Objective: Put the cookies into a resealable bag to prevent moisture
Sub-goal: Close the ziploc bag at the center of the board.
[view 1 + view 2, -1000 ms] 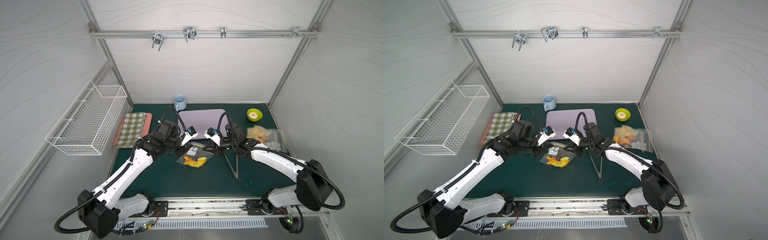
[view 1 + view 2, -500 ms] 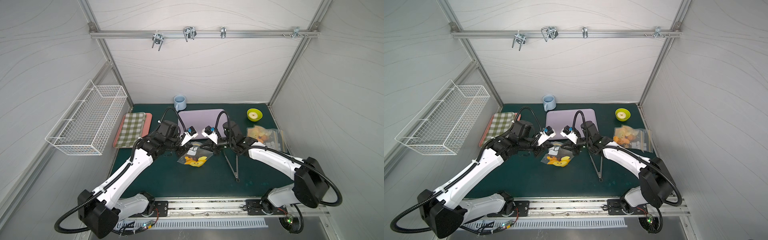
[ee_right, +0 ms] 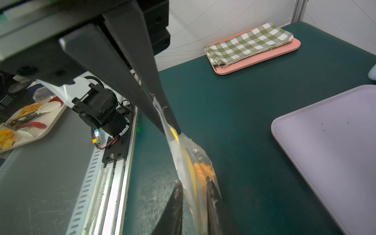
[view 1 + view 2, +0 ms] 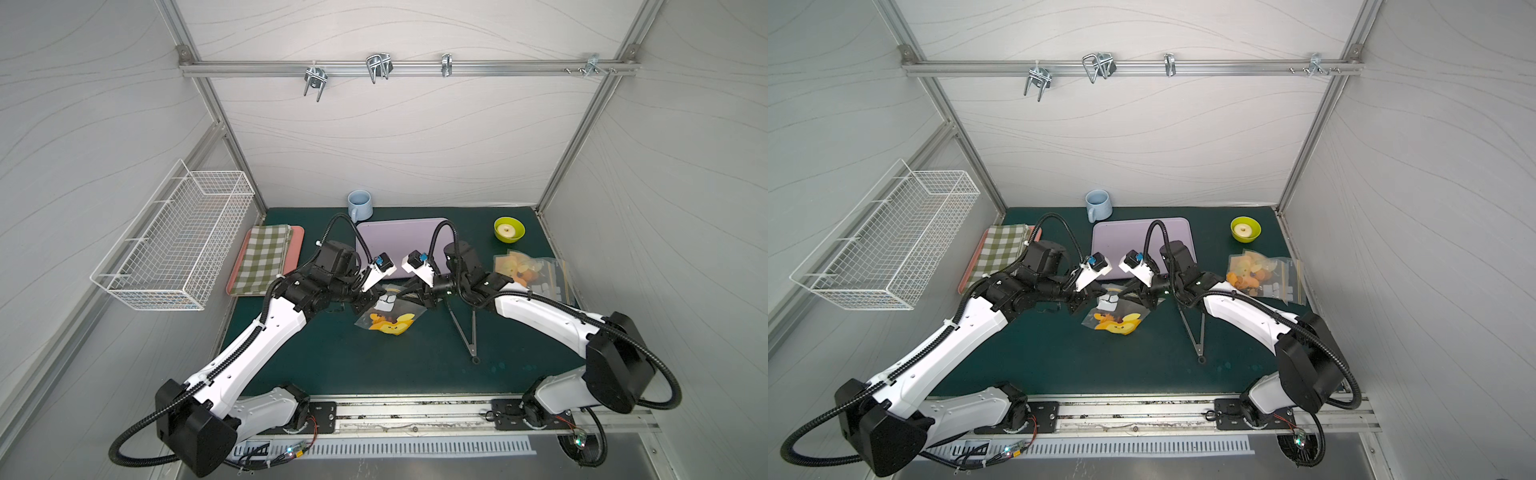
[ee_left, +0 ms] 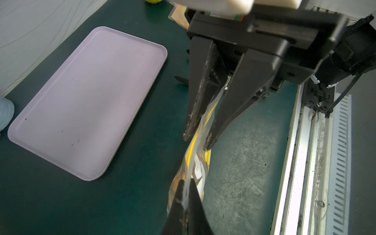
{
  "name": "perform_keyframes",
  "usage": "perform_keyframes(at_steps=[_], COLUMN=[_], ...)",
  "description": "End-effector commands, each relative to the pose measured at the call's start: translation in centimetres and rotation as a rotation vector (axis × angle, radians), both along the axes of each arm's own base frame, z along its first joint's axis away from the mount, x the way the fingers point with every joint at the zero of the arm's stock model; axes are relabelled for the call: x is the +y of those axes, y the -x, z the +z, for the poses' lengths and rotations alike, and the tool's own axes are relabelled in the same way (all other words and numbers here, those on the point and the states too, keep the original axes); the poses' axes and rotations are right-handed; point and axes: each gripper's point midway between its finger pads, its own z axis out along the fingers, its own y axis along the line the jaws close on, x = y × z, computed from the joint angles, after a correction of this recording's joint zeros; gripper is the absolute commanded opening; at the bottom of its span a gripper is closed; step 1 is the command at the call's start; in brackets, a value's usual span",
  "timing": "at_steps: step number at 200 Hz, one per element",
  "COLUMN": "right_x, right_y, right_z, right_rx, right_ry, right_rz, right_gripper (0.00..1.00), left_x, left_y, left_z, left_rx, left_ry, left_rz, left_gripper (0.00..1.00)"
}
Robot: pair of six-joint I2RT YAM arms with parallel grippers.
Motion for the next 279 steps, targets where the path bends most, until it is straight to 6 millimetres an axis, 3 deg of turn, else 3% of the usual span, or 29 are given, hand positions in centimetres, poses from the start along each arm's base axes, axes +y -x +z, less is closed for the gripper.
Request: perform_keyframes(at_steps=[1, 15, 18, 20, 28, 35, 47, 57, 66, 70, 73, 82, 98, 104, 109, 115, 124, 141, 146, 152, 165, 181, 198, 219, 238, 279], right_x=[1.0, 1.2, 1.2, 1.3, 1.3, 1.4, 1.5, 1.6, 1.7, 1.8, 1.8, 1.9, 2.0, 2.0, 2.1, 2.1, 2.1, 2.2, 2.2, 2.2, 2.2, 2.2, 2.3, 2.3, 2.3, 1.9], right_y=[0.3, 0.3, 0.4, 0.4, 0.4, 0.5, 0.6, 0.6, 0.6, 0.7, 0.7, 0.7, 0.8, 0.9, 0.9, 1.1, 1.1, 1.4, 1.5, 1.5, 1.6, 1.8, 1.7, 1.8, 1.8, 1.8], right_z=[1.7, 1.8, 1.8, 1.9, 2.0, 2.0, 2.1, 2.1, 2.2, 2.2, 2.2, 2.2, 2.4, 2.5, 2.5, 2.6, 2.8, 3.0, 3.1, 3.2, 3.3, 3.4, 3.5, 3.4, 3.0, 1.7], right_rx=[-0.019, -0.019, -0.020, -0.020, -0.023, -0.023, -0.021, -0.020, -0.021, -0.022, -0.023, -0.023, -0.026, -0.027, -0.014, -0.001, -0.001, 0.000, -0.002, -0.002, -0.005, -0.001, -0.001, 0.008, 0.015, 0.001], right_ry=[-0.053, -0.058, -0.060, -0.062, -0.067, -0.070, -0.075, -0.074, -0.075, -0.077, -0.078, -0.078, -0.081, -0.085, -0.088, -0.090, -0.093, -0.098, -0.102, -0.103, -0.108, -0.111, -0.112, -0.109, -0.099, -0.056], right_rz=[0.046, 0.052, 0.052, 0.055, 0.057, 0.063, 0.073, 0.074, 0.076, 0.079, 0.080, 0.082, 0.087, 0.092, 0.089, 0.088, 0.094, 0.110, 0.113, 0.112, 0.117, 0.127, 0.127, 0.135, 0.135, 0.125], right_gripper=[0.00, 0.00, 0.06, 0.16, 0.20, 0.18, 0.00, 0.00, 0.19, 0.21, 0.20, 0.00, 0.00, 0.16, 0.20, 0.18, 0.00, 0.00, 0.13, 0.17, 0.15, 0.03, 0.22, 0.11, 0.22, 0.16], left_x=[-0.7, -0.7, -0.7, -0.7, -0.8, -0.8, -0.9, -0.9, -0.9, -0.9, -0.9, -0.9, -0.9, -0.9, -0.9, -0.9, -0.9, -0.9, -0.9, -0.9, -0.9, -0.9, -0.9, -1.0, -0.9, -0.8], left_y=[0.1, 0.2, 0.3, 0.3, 0.4, 0.4, 0.5, 0.5, 0.6, 0.6, 0.6, 0.6, 0.6, 0.6, 0.6, 0.6, 0.6, 0.6, 0.6, 0.6, 0.6, 0.6, 0.7, 0.6, 0.6, 0.7], left_z=[1.5, 1.6, 1.6, 1.6, 1.7, 1.8, 1.8, 1.8, 1.8, 1.8, 1.8, 1.8, 1.8, 1.8, 1.8, 1.8, 1.8, 1.8, 1.8, 1.8, 1.8, 1.7, 1.7, 1.8, 1.8, 1.9], left_rx=[-0.055, -0.055, -0.054, -0.054, -0.053, -0.054, -0.054, -0.054, -0.054, -0.054, -0.054, -0.053, -0.054, -0.054, -0.054, -0.053, -0.055, -0.054, -0.053, -0.053, -0.053, -0.051, -0.051, -0.053, -0.055, -0.059], left_ry=[0.042, 0.047, 0.049, 0.049, 0.052, 0.057, 0.059, 0.061, 0.062, 0.062, 0.063, 0.064, 0.063, 0.063, 0.062, 0.063, 0.063, 0.062, 0.062, 0.062, 0.062, 0.062, 0.063, 0.064, 0.062, 0.061], left_rz=[-0.042, -0.047, -0.050, -0.049, -0.054, -0.058, -0.061, -0.062, -0.064, -0.065, -0.066, -0.066, -0.066, -0.065, -0.065, -0.066, -0.066, -0.067, -0.067, -0.067, -0.068, -0.069, -0.069, -0.069, -0.068, -0.066], left_gripper=[0.00, 0.00, 0.00, 0.00, 0.00, 0.00, 0.00, 0.00, 0.00, 0.00, 0.00, 0.00, 0.00, 0.00, 0.00, 0.00, 0.00, 0.00, 0.00, 0.00, 0.00, 0.00, 0.00, 0.00, 0.00, 0.00])
